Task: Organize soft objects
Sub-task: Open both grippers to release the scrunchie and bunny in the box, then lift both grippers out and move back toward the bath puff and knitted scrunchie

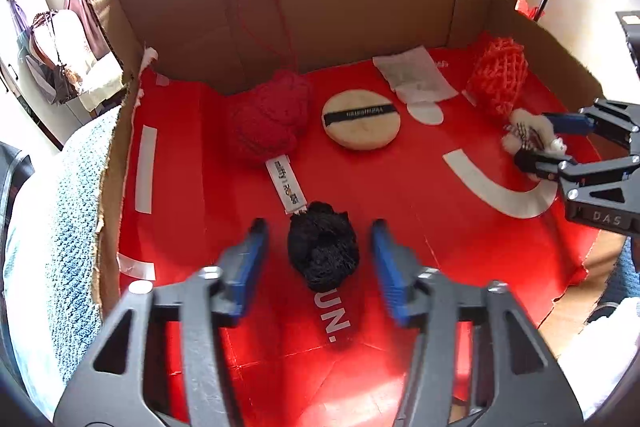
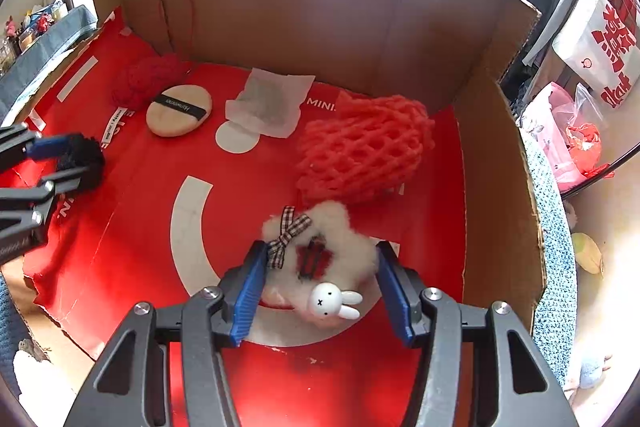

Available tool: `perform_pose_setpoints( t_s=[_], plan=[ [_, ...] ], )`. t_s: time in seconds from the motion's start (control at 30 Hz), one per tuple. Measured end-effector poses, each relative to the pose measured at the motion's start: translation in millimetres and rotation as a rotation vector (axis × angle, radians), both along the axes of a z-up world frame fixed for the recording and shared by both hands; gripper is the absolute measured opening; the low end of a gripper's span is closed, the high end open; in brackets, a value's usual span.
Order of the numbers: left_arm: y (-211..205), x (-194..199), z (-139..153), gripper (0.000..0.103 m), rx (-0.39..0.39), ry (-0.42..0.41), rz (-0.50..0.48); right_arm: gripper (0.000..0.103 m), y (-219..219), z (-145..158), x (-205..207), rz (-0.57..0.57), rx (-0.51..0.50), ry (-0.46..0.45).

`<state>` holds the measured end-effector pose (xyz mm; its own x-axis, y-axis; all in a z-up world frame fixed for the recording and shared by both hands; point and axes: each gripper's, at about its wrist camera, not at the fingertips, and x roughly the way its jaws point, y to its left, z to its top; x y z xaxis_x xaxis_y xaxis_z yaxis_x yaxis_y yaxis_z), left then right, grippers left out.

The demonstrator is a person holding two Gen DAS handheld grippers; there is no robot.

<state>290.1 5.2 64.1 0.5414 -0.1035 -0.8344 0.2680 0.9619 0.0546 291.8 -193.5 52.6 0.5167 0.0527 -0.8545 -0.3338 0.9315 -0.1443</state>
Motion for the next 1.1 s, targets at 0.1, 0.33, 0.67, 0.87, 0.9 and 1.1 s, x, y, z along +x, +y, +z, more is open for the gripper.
perform_pose_setpoints(
  t_s=[0.1,0.33,0.67,0.87,0.9,1.1],
  plan=[
    [0.3,-5.2,6.8,0.059,-0.018,-0.033,-0.005,0.059,1.4,0.2,-1.7,0.001,-0.002,-0.002],
    [-0.1,-18.2,20.5,0.064,-0.045,-0.063,-0.017,0.066,6.1,8.5,-9.8,0.009,0.007,-0.020],
    [4.5,-52.5,53.8,0.072,-0.105,-0.162,-0.038,0.075,9.1,41.7,-36.8,0.007,0.058,-0.099],
    [6.6,-80.0,76.0,0.077,-0.151,-0.239,-0.030,0.082,5.1,72.0,-62.4,0.008,0.130,-0.177],
    [6.6,-85.1,79.1,0.078,-0.150,-0.257,-0.027,0.083,4.6,77.2,-68.9,0.009,0.144,-0.192],
    [9.5,-114.2,93.3,0.084,-0.184,-0.329,0.001,0.094,-1.9,103.5,-108.1,0.012,0.205,-0.288]
  ],
)
